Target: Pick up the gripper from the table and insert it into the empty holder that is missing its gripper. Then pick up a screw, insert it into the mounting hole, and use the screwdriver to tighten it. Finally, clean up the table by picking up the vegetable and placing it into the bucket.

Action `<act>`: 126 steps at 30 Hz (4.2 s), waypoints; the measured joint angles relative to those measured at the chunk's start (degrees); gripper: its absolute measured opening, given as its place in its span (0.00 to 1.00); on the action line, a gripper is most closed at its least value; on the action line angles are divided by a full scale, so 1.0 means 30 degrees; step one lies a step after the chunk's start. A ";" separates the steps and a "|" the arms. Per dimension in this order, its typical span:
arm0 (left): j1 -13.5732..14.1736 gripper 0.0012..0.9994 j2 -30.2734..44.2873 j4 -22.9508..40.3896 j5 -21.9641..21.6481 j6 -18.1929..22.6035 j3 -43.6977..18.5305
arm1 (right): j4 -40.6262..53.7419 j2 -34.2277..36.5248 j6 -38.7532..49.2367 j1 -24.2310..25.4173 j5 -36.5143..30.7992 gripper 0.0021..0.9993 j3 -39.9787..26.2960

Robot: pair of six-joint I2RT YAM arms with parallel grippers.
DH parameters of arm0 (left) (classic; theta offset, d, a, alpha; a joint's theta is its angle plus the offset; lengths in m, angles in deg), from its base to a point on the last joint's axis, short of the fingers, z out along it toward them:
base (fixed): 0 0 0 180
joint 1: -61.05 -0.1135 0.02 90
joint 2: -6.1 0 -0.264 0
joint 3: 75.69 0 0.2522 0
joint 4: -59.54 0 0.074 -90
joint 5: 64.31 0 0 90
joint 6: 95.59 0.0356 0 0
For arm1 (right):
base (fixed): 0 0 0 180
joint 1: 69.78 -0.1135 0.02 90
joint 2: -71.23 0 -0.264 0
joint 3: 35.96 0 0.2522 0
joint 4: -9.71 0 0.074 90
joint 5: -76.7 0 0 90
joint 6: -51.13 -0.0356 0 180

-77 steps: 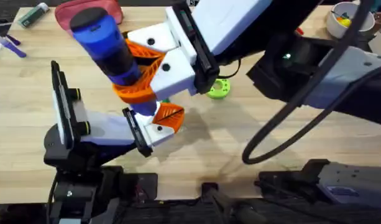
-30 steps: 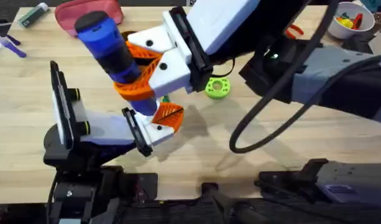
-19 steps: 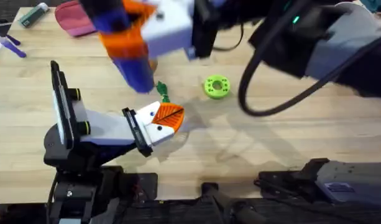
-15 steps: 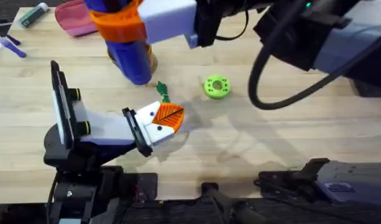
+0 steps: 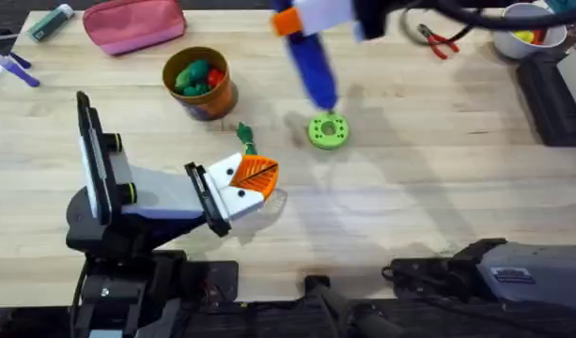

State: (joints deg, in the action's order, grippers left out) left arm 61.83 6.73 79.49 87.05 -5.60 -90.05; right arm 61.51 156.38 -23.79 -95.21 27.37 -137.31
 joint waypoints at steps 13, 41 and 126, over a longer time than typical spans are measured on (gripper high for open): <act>0.0000 0.01 0.0000 -0.0005 -0.0007 0.0000 0.0000 | 0.7533 0.0529 0.7711 0.3784 -1.0373 0.02 -0.2039; 0.0000 0.01 0.0002 0.0001 -0.0007 0.0000 0.0000 | 0.3619 0.8512 1.1136 0.5701 -1.5776 0.02 0.2152; -0.0718 0.99 1.8784 2.2146 -1.4819 -0.1717 -2.0878 | 0.7389 -1.9059 -0.7886 0.4408 -1.3233 0.99 1.2683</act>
State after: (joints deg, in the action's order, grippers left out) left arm 59.67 63.08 145.93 42.59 -10.75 -152.69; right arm 83.67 99.20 -47.45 -81.99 -12.33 -99.26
